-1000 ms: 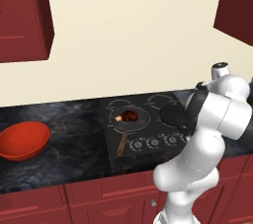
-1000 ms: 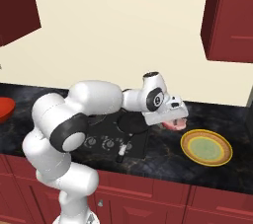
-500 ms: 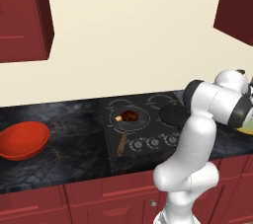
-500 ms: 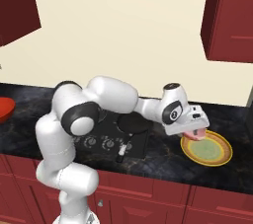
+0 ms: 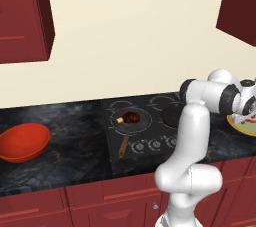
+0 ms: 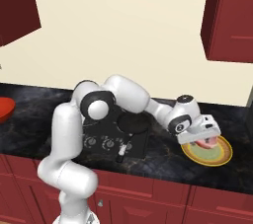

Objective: Place one of the steaks on the plate and the other in the bowl. Then place the bowl in the fridge.

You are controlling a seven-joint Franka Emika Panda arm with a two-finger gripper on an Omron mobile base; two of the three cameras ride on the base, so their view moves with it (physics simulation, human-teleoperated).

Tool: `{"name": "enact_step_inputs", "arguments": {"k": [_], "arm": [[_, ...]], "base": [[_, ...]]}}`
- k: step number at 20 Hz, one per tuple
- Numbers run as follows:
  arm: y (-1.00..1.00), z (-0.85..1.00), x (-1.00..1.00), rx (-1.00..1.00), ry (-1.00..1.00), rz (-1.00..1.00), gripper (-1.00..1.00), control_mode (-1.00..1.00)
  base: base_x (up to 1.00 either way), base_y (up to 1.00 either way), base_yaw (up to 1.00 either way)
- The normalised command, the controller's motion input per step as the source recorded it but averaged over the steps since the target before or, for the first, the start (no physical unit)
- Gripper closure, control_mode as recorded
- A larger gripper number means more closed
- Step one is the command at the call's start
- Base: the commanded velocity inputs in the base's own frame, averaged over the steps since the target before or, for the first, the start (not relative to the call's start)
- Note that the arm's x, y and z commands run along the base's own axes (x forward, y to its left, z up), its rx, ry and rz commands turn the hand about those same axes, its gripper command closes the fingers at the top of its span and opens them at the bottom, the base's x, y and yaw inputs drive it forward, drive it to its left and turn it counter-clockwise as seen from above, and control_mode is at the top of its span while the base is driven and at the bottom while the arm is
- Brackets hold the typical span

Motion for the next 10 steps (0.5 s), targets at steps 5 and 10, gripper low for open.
{"name": "enact_step_inputs", "arguments": {"k": [5,10], "arm": [[-0.01,0.0,-0.01,0.0,-0.03,0.04,-1.0,-1.0],[0.34,0.0,-0.11,-0.06,-0.09,0.01,-1.0,-1.0]], "base": [[0.0,0.0,0.0],[0.0,0.0,0.0]]}}
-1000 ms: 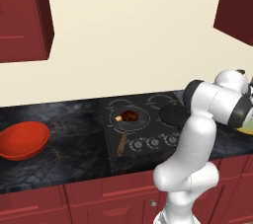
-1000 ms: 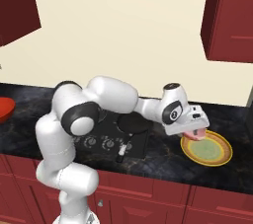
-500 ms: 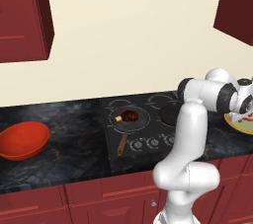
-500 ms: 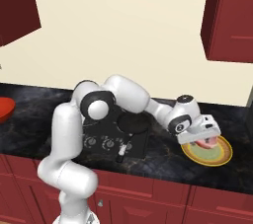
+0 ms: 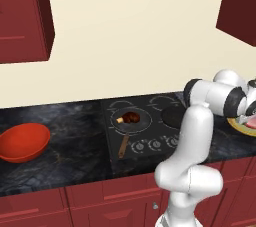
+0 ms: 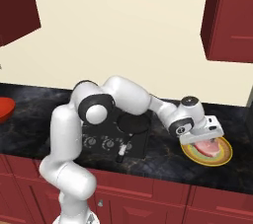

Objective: Place one of the steaks on the plate and the other in the bowl. Then place the bowl in the fridge.

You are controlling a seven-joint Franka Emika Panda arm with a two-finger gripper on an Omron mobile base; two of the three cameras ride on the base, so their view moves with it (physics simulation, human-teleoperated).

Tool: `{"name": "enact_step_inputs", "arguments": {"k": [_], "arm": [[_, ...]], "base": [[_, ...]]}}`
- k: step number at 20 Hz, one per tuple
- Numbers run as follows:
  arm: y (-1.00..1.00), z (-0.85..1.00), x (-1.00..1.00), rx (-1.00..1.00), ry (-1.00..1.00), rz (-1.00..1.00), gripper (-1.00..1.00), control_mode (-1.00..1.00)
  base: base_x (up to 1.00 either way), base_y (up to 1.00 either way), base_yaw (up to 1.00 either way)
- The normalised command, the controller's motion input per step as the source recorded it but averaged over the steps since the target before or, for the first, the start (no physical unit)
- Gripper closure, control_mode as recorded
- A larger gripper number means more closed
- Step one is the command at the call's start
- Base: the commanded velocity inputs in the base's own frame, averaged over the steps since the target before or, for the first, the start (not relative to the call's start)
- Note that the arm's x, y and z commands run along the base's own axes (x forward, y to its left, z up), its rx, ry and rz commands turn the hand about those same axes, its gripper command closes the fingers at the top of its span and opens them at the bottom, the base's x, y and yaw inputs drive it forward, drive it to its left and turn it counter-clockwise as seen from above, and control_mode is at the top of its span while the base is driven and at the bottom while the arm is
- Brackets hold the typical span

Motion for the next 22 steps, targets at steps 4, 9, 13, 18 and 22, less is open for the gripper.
{"name": "enact_step_inputs", "arguments": {"k": [4,9,13,18,22], "arm": [[0.8,0.3,-0.51,-0.22,-0.15,0.03,-1.0,-1.0],[0.8,0.96,-0.72,-0.2,-0.19,0.0,-1.0,-1.0],[0.69,1.0,-0.65,-0.02,-0.09,0.0,-1.0,-1.0],[0.19,1.0,-0.51,0.04,0.0,0.0,-1.0,-1.0],[0.04,1.0,-0.44,0.22,0.03,0.0,-1.0,-1.0]], "base": [[0.0,0.0,0.0],[0.0,0.0,0.0],[0.0,0.0,0.0],[0.0,0.0,0.0],[0.0,0.0,0.0]]}}
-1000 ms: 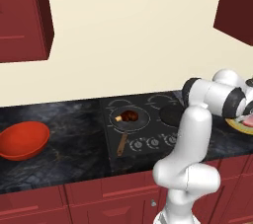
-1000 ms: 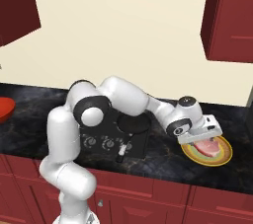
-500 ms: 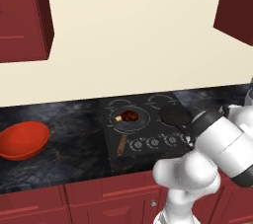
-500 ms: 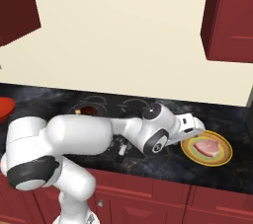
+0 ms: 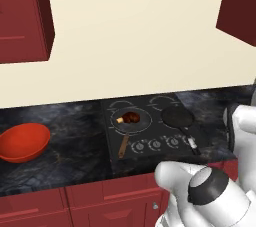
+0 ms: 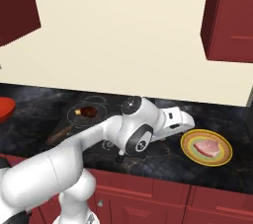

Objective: Place one of the steaks on the plate and the other in the bowl. Then place the bowl in the fridge.

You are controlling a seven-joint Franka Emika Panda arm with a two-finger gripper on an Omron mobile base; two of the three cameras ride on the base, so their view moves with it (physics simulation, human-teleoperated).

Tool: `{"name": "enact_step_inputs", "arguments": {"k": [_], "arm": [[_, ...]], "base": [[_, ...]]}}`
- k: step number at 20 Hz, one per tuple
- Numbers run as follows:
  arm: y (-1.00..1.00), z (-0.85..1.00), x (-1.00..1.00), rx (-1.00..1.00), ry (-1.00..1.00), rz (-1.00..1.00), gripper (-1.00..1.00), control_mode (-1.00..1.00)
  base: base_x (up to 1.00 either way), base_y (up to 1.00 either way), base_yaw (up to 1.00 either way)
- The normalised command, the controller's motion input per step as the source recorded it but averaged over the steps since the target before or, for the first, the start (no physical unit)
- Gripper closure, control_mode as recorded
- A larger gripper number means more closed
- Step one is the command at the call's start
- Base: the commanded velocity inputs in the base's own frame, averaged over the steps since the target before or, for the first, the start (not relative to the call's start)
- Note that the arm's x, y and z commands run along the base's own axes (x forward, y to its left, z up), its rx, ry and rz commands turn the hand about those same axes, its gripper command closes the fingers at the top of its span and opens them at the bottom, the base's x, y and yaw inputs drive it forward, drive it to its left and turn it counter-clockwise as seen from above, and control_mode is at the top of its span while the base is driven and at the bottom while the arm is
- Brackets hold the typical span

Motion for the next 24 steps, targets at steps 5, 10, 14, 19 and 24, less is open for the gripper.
{"name": "enact_step_inputs", "arguments": {"k": [5,10,14,19,24], "arm": [[0.71,0.94,-0.36,0.25,0.0,0.0,-1.0,-1.0],[1.0,0.01,-0.29,0.13,0.0,0.0,-1.0,-1.0],[1.0,-0.4,-0.01,0.01,0.0,0.05,-1.0,-1.0],[1.0,-0.06,0.15,0.0,0.05,0.17,-1.0,-1.0],[1.0,0.0,0.16,0.0,0.16,0.16,-1.0,-1.0]], "base": [[0.0,0.0,0.0],[0.0,0.0,0.0],[0.0,0.0,0.0],[0.0,0.0,0.0],[0.0,0.0,0.0]]}}
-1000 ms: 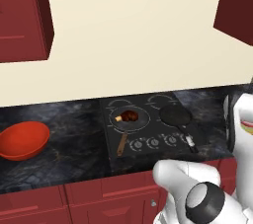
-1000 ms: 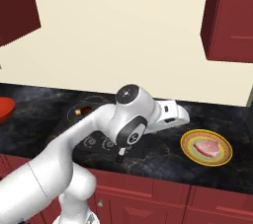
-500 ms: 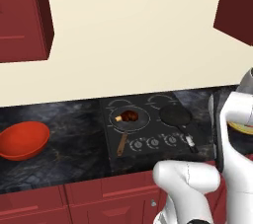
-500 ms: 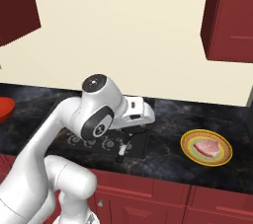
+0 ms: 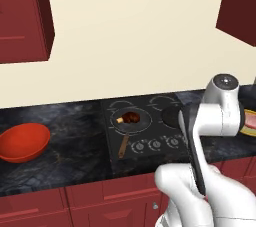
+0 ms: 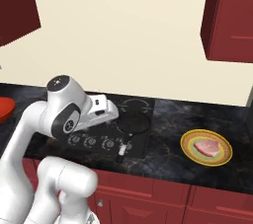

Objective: Place one of the steaks on the plate and the other in the bowl. Then place the bowl in the fridge.

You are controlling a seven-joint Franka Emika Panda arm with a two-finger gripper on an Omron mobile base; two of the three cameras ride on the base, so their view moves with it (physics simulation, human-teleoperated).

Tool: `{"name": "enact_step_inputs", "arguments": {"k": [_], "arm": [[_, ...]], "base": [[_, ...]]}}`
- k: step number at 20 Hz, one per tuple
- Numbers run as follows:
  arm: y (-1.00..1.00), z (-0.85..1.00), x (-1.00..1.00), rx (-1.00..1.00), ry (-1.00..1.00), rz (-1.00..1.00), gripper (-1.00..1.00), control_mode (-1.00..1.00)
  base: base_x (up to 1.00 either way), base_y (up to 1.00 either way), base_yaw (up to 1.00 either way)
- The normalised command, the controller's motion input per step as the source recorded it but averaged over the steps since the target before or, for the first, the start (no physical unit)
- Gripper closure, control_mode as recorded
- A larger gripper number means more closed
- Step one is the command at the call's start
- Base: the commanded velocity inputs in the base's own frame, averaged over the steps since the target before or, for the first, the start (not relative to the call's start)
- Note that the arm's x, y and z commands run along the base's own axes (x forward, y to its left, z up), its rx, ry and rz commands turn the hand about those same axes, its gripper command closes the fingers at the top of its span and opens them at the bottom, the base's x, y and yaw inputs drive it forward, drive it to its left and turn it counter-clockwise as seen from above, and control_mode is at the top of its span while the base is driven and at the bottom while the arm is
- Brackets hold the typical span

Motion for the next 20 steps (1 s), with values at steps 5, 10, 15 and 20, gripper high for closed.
{"name": "enact_step_inputs", "arguments": {"k": [5,10,15,20], "arm": [[1.0,-0.01,0.18,0.0,0.18,0.24,-1.0,-1.0],[0.98,-0.11,0.37,0.0,0.22,0.29,-1.0,-1.0],[0.5,-0.34,0.73,0.07,0.08,0.29,-1.0,-1.0],[-0.01,-0.29,0.81,0.09,-0.03,0.06,-1.0,-1.0]], "base": [[0.0,0.0,0.0],[0.0,0.0,0.0],[0.0,0.0,0.0],[0.0,0.0,0.0]]}}
